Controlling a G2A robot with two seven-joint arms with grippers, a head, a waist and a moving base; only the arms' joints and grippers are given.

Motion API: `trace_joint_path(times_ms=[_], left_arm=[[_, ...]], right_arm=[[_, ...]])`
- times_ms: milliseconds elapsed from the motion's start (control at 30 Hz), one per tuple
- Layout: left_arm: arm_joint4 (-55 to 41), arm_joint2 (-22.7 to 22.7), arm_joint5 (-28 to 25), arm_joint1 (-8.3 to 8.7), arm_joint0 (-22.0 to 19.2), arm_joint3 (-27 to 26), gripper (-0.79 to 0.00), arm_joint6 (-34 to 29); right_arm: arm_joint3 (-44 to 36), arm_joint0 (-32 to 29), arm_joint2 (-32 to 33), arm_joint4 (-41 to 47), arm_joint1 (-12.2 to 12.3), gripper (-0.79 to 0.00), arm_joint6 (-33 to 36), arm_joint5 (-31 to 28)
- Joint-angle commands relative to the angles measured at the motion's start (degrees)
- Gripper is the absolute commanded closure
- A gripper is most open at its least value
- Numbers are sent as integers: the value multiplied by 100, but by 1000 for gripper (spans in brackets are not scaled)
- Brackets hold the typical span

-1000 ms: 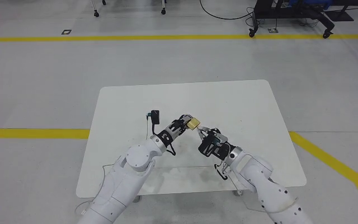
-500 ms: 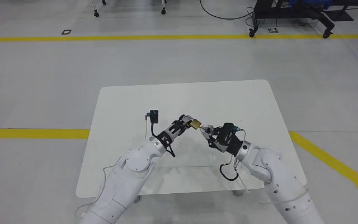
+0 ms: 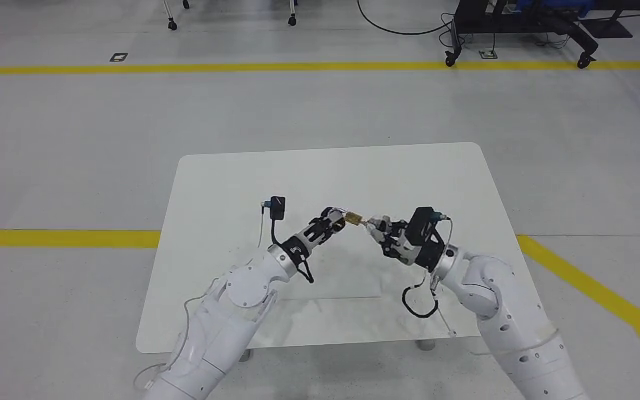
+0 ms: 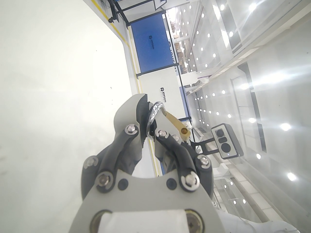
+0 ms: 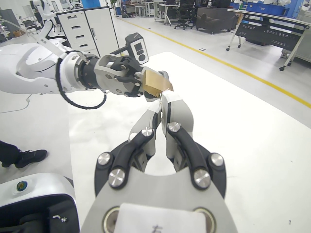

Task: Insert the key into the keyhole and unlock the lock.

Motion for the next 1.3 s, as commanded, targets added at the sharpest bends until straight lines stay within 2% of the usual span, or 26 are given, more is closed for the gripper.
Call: trace_joint_path(times_ms=[0,167,233,267,300,500,667,800,1000,1033,1067,1133,1200,1267], left_arm=[[86,-19,51,13,25,-51,0,-74],[276,-2,319,24,63,-146,0,-201],[349,-9,465,30,52,-172,0,-253],[387,-12,554,33,49,-194,0,-280],[453,-19,670,40,38,-218,0,-317],[1165,-29,1631,118,-16,-452,0,-750],[1834,94,2174,168,-93,-426,0,-1188],[2321,299,2264,170,-205,-286,0,-1400],[2607,562,2754,66,-506,210,0,-1241],[2619,599,2779,50,-549,271,-25,-1258],[2649,634,2806,37,-588,329,-160,-1283],[2712,717,2809,20,-650,417,-511,-1454],[2744,738,2862,11,-690,490,-785,-1548],[2758,727,2908,6,-708,531,-785,-1576]], right_arm=[[90,56,2,60,-6,-379,28,-35],[241,218,-90,70,-40,-650,150,15],[238,232,-97,26,-46,-720,115,28],[226,217,-82,-14,-44,-730,63,26],[201,188,-54,-53,-40,-782,-22,9],[4,-124,252,-355,34,-785,-868,-557],[4,-124,252,-355,34,-785,-868,-557],[4,-124,252,-355,34,-785,-868,-557],[4,-124,252,-355,34,-785,-868,-557],[4,-124,252,-355,34,-785,-868,-557],[4,-124,252,-355,34,-785,-868,-557],[4,-124,252,-355,34,-785,-868,-557],[4,-124,252,-355,34,-785,-868,-557],[4,-124,252,-355,34,-785,-868,-557]])
